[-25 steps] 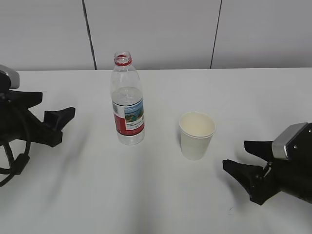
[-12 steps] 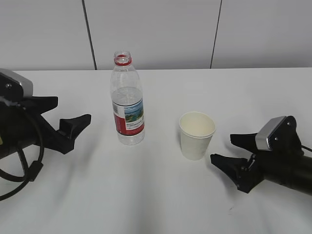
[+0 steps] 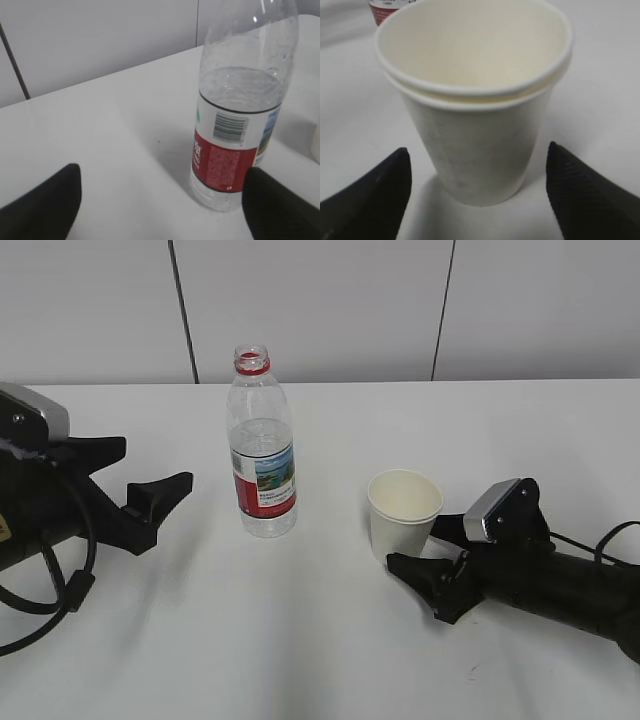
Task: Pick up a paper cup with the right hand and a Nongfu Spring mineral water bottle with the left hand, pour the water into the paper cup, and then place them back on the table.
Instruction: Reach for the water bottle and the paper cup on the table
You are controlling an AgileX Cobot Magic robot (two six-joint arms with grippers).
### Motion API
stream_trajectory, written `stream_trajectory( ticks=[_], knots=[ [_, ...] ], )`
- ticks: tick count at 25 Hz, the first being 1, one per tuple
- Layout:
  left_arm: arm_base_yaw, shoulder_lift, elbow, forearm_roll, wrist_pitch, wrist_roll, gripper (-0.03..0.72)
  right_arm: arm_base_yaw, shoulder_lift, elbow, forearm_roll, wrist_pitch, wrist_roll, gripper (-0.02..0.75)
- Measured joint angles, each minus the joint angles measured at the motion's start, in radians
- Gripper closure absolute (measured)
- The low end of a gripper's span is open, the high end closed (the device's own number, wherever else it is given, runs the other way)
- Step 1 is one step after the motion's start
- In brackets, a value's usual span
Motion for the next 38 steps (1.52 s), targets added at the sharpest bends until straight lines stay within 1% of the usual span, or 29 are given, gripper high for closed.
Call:
stream_trajectory(
  ticks=[6, 11, 15, 28, 32, 38],
  knots=[
    [0.000, 0.003, 0.000, 0.004, -0.016, -0.003, 0.101, 0.010, 0.043, -0.061, 0.001, 0.000, 0.011, 0.114],
    [0.000, 0.003, 0.000, 0.004, -0.016, -0.003, 0.101, 0.011, 0.065, -0.100, -0.041, 0.000, 0.018, 0.118],
    [0.000, 0.004, 0.000, 0.004, -0.016, -0.011, 0.101, 0.013, 0.072, -0.113, -0.052, 0.000, 0.018, 0.123],
    [0.000, 0.004, 0.000, 0.012, -0.042, -0.016, 0.101, 0.013, 0.072, -0.119, -0.050, -0.003, 0.018, 0.283],
    [-0.003, 0.006, 0.000, 0.028, -0.046, -0.021, 0.101, 0.013, 0.072, -0.119, -0.052, -0.004, 0.018, 0.295],
    [-0.046, 0.085, -0.024, 0.064, -0.076, -0.035, 0.101, 0.013, 0.072, -0.120, -0.052, -0.004, 0.018, 0.297]
  ],
)
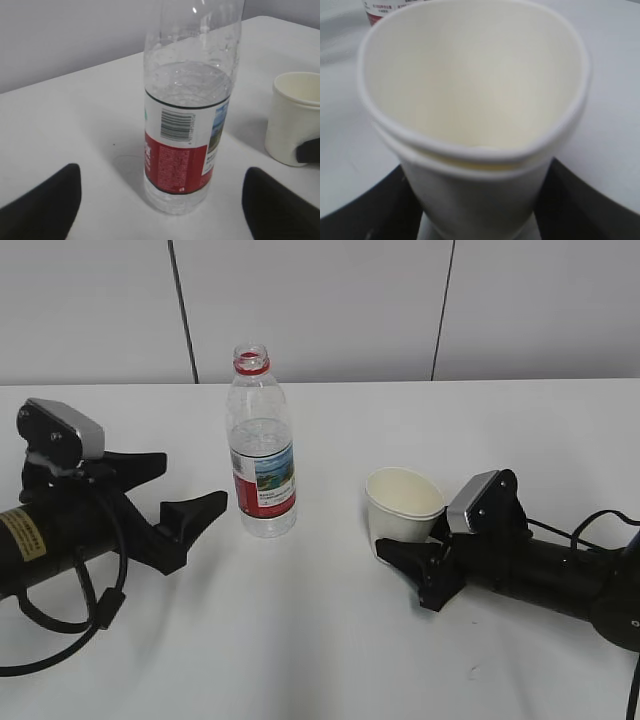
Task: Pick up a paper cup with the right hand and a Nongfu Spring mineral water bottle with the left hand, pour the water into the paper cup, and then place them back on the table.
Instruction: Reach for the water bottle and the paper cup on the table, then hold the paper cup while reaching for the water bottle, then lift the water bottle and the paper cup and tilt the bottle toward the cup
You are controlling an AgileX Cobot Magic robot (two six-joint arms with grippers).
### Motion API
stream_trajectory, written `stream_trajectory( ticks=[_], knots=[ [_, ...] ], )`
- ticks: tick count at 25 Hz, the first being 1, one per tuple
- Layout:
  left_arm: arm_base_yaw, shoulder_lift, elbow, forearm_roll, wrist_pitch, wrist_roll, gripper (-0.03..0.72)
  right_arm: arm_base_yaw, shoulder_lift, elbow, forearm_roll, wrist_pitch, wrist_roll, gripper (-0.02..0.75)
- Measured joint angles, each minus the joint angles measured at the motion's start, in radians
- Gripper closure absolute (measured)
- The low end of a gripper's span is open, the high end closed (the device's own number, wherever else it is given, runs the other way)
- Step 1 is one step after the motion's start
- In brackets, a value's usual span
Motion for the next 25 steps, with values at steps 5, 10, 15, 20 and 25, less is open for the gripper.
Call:
stream_trajectory(
  ticks=[5, 10, 15, 20, 25],
  knots=[
    [-0.003, 0.111, -0.038, 0.024, -0.079, -0.078, 0.100, 0.000, 0.000, 0.000, 0.000, 0.000, 0.000, 0.298],
    [-0.004, 0.181, -0.097, 0.095, -0.083, -0.135, 0.085, 0.000, 0.000, 0.000, 0.000, 0.000, 0.000, 0.300],
    [-0.030, 0.192, -0.166, 0.118, -0.079, -0.141, 0.075, 0.000, 0.000, 0.000, 0.000, -0.001, 0.000, 0.300],
    [-0.080, 0.198, -0.249, 0.118, 0.048, -0.153, 0.073, 0.000, 0.000, 0.000, 0.000, -0.001, 0.000, 0.300],
    [-0.097, 0.223, -0.309, 0.075, 0.102, -0.159, 0.073, 0.000, 0.000, 0.000, 0.000, -0.001, 0.000, 0.300]
  ],
)
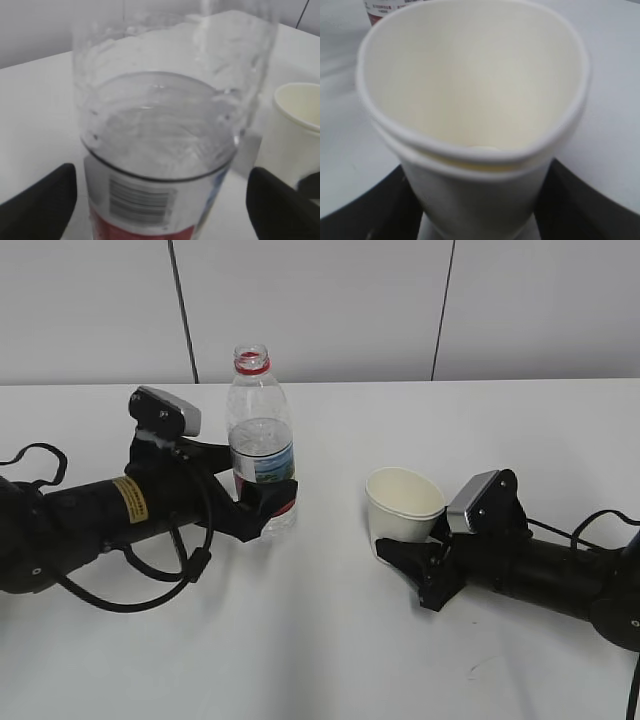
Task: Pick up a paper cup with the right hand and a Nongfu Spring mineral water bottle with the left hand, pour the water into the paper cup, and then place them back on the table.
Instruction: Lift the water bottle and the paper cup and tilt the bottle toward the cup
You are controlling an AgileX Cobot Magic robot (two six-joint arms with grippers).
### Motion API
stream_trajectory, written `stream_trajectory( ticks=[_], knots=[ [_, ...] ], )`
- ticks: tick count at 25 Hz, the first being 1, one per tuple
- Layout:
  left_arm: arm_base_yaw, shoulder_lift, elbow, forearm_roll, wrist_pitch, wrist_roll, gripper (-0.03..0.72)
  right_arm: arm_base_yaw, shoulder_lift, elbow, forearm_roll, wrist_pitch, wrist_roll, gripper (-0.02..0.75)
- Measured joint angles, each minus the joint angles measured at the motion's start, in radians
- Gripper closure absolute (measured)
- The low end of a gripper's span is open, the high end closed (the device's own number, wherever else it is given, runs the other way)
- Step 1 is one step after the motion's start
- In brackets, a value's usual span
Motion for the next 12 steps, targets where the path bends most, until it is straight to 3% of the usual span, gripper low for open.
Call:
stream_trajectory(
  ticks=[7, 12],
  knots=[
    [-0.002, 0.066, -0.029, -0.035, 0.028, 0.000, 0.074, 0.000, 0.000, 0.000, 0.000, 0.000, 0.000, 0.300],
    [-0.005, 0.079, -0.033, -0.037, 0.039, 0.000, 0.117, 0.000, 0.000, 0.000, 0.000, 0.000, 0.000, 0.300]
  ],
)
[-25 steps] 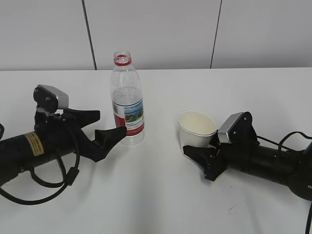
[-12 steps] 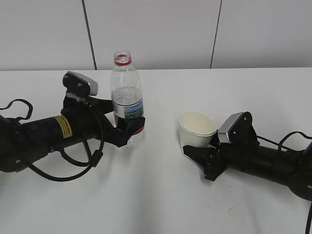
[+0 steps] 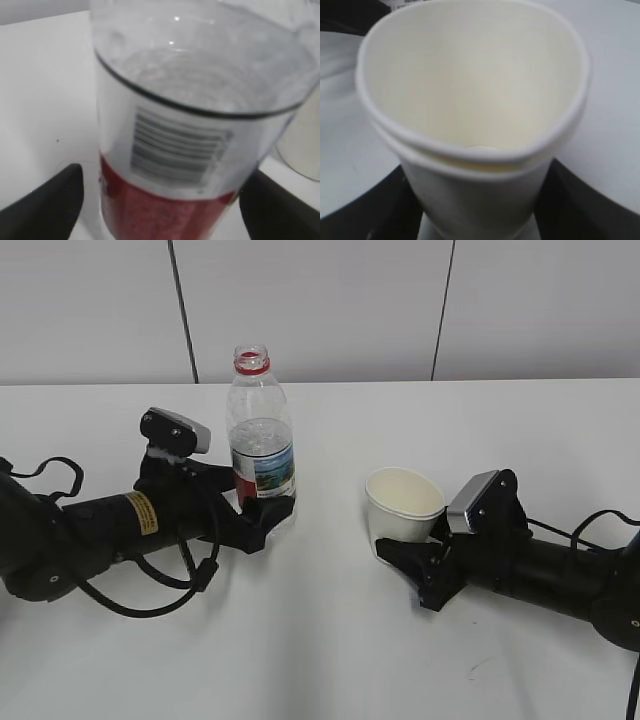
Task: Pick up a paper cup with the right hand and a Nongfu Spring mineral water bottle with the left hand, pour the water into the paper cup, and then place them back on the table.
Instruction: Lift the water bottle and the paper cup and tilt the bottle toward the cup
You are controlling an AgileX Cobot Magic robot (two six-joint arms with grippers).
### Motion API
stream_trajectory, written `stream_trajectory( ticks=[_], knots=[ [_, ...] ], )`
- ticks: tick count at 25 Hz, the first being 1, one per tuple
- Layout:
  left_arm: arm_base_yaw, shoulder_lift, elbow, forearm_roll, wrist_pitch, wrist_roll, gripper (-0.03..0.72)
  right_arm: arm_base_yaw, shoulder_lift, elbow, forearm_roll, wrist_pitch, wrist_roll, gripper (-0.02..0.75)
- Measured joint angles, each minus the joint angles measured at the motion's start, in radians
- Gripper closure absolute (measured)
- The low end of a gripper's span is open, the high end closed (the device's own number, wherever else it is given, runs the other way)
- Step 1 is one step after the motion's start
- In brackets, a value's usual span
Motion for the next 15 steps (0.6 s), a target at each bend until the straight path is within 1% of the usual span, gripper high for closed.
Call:
stream_trajectory(
  ticks=[3, 8, 15],
  knots=[
    [0.000, 0.000, -0.008, -0.004, -0.001, 0.000, 0.149, 0.000, 0.000, 0.000, 0.000, 0.000, 0.000, 0.300],
    [-0.001, 0.000, -0.012, -0.024, -0.006, 0.003, 0.259, 0.000, 0.000, 0.000, 0.000, 0.000, 0.000, 0.300],
    [-0.001, 0.001, -0.012, -0.029, -0.006, 0.019, 0.335, 0.000, 0.000, 0.000, 0.000, 0.000, 0.000, 0.300]
  ],
)
